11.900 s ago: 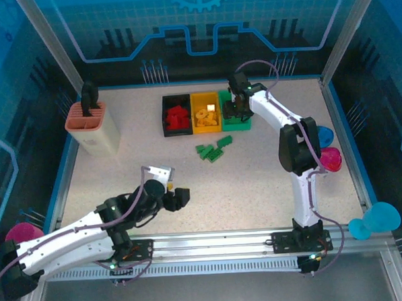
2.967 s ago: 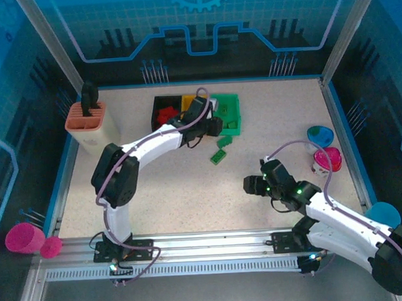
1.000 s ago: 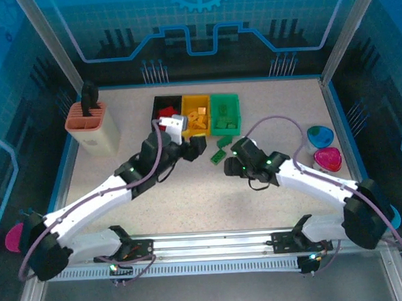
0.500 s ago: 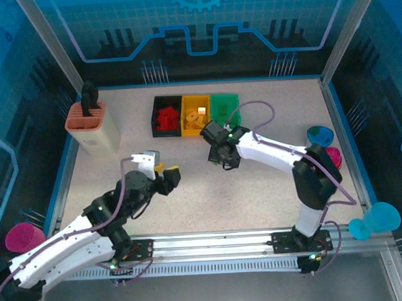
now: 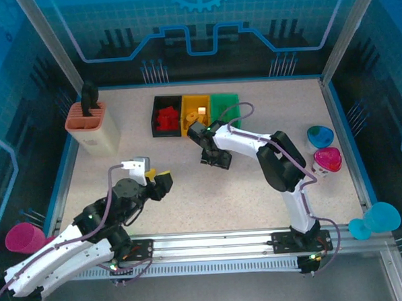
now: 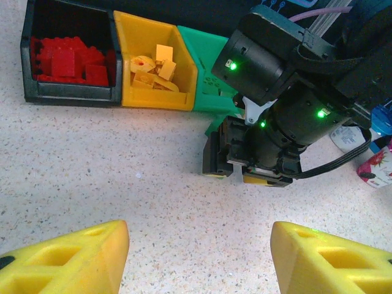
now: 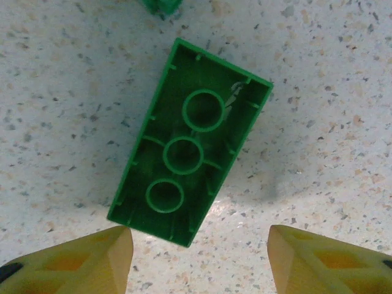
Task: Sort the legos into containers by color
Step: Pick up the lego from the center of the table.
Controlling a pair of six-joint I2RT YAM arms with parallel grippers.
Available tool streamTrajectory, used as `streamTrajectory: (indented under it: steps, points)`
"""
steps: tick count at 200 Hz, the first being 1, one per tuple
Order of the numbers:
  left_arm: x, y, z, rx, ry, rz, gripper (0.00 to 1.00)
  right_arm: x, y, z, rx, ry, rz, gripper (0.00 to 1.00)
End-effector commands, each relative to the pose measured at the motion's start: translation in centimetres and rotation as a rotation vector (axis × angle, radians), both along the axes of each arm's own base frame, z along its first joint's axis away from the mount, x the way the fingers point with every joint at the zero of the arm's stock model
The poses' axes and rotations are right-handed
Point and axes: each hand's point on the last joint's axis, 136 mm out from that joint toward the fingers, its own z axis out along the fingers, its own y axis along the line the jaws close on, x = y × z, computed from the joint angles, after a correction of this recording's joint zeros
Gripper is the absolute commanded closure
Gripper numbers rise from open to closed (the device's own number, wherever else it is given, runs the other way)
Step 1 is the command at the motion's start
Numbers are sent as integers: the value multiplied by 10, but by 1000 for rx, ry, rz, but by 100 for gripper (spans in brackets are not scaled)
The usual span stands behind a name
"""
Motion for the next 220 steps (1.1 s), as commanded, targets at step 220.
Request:
streamTrajectory:
  steps: [220]
  points:
    - [-3,5,-9,24,26,22,37,40,-16,-5,84,-45,-109,36]
